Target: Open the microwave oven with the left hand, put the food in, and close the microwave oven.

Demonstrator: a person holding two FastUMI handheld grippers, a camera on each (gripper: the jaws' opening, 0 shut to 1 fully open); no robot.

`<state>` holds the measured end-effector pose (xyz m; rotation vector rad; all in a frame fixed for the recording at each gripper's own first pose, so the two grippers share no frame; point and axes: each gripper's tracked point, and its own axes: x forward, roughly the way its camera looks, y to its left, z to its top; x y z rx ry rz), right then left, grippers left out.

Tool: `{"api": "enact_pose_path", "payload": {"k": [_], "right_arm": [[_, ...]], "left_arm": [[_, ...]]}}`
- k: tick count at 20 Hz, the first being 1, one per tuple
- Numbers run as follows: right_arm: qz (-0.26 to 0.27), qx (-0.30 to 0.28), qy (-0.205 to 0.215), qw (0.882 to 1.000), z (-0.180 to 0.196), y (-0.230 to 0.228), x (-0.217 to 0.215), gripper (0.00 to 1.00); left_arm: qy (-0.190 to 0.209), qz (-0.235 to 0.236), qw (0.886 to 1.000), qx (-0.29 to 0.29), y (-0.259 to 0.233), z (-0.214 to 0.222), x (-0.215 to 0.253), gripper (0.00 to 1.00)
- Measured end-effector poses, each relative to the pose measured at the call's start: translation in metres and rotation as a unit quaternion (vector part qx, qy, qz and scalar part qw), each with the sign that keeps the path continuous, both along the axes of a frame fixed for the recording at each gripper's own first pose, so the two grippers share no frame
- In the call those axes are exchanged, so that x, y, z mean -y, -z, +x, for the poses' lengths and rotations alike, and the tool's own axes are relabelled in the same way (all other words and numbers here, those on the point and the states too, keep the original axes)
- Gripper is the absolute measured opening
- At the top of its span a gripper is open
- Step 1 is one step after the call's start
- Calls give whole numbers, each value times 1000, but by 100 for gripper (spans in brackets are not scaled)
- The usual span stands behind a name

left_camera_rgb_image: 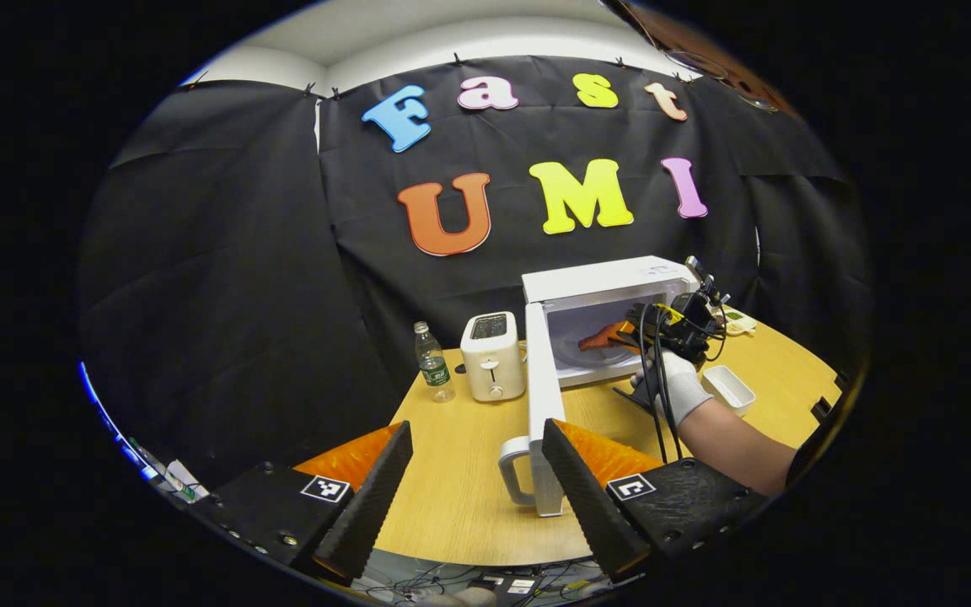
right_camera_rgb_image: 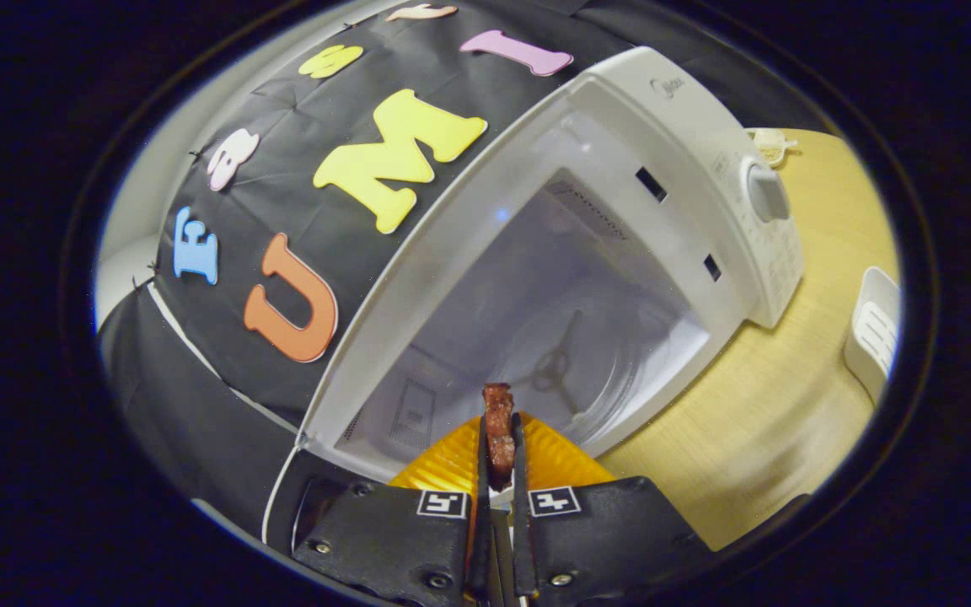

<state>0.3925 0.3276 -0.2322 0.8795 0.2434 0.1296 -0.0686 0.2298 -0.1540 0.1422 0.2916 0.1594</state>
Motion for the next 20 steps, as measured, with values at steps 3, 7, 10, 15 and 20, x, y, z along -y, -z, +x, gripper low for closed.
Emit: {"api": "enact_pose_path", "payload": {"k": [3, 7, 10, 15, 20], "right_arm": [[-21, 10, 28, 999, 19, 11, -3, 13], [-41, 10, 41, 998, 36, 31, 0, 14], [-95, 14, 57, 994, 40, 41, 9, 22], [-194, 28, 62, 979, 41, 40, 13, 34], [-265, 61, 85, 959, 35, 18, 27, 92]], "left_arm": [[-6, -3, 1000, 2, 2, 7, -14, 95], [-13, 1, 1000, 2, 7, 18, -30, 95], [-17, -3, 1000, -4, 15, 23, -35, 95], [-21, -8, 1000, -10, 22, 31, -38, 95], [-21, -4, 1000, -1, 17, 34, -36, 95]]}}
